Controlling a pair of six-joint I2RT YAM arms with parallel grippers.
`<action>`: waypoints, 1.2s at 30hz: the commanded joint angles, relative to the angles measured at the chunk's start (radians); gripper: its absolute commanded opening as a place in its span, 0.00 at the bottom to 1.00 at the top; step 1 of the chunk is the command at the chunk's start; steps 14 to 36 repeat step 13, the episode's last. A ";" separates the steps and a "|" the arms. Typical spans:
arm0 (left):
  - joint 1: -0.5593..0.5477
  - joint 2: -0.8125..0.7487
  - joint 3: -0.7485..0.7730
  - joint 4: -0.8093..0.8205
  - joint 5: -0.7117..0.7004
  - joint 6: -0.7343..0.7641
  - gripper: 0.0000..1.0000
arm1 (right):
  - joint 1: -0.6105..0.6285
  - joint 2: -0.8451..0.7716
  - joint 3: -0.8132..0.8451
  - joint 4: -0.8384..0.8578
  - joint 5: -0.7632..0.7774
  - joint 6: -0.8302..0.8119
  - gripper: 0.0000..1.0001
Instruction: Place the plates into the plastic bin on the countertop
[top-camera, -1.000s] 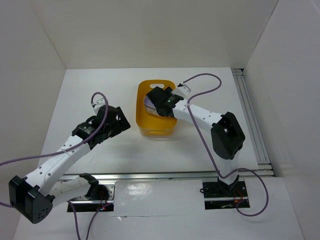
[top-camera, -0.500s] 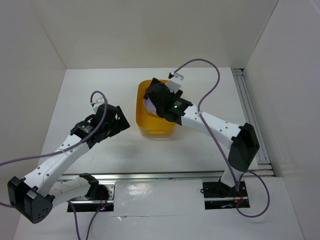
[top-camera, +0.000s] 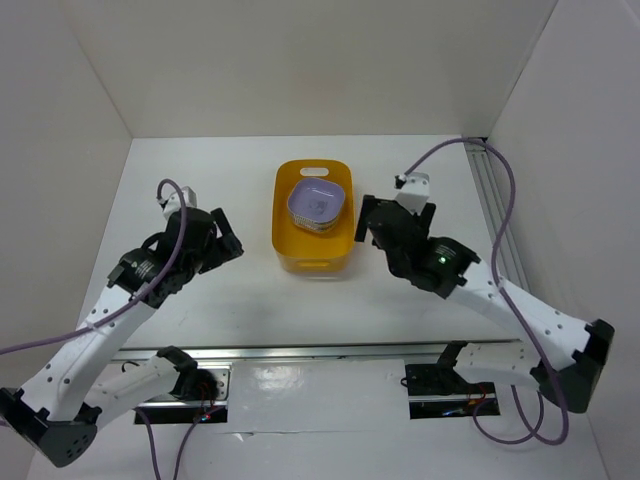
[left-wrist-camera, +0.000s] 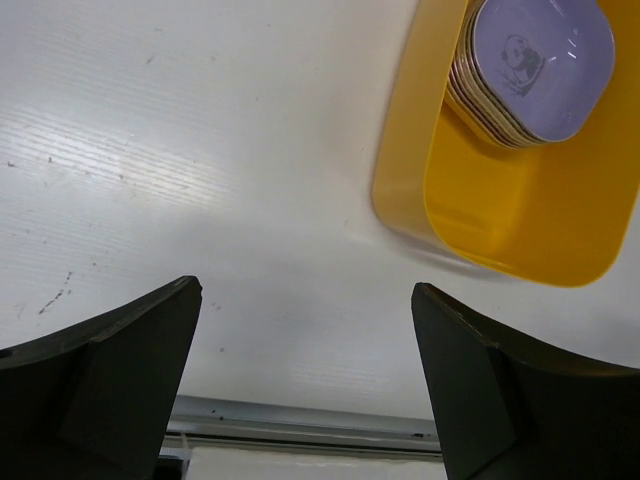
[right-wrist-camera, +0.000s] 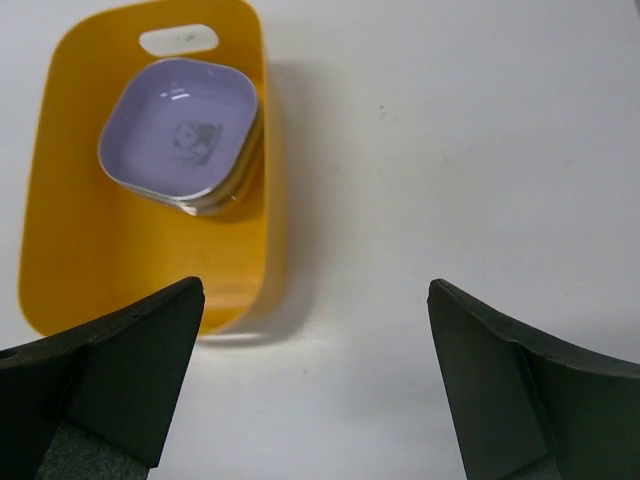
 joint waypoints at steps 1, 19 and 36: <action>-0.001 -0.063 -0.029 -0.055 -0.026 0.050 1.00 | 0.014 -0.174 -0.049 -0.145 0.032 0.008 1.00; -0.001 -0.065 -0.058 -0.068 -0.035 0.048 1.00 | 0.014 -0.317 -0.059 -0.254 0.032 0.024 1.00; -0.001 -0.065 -0.058 -0.068 -0.035 0.048 1.00 | 0.014 -0.317 -0.059 -0.254 0.032 0.024 1.00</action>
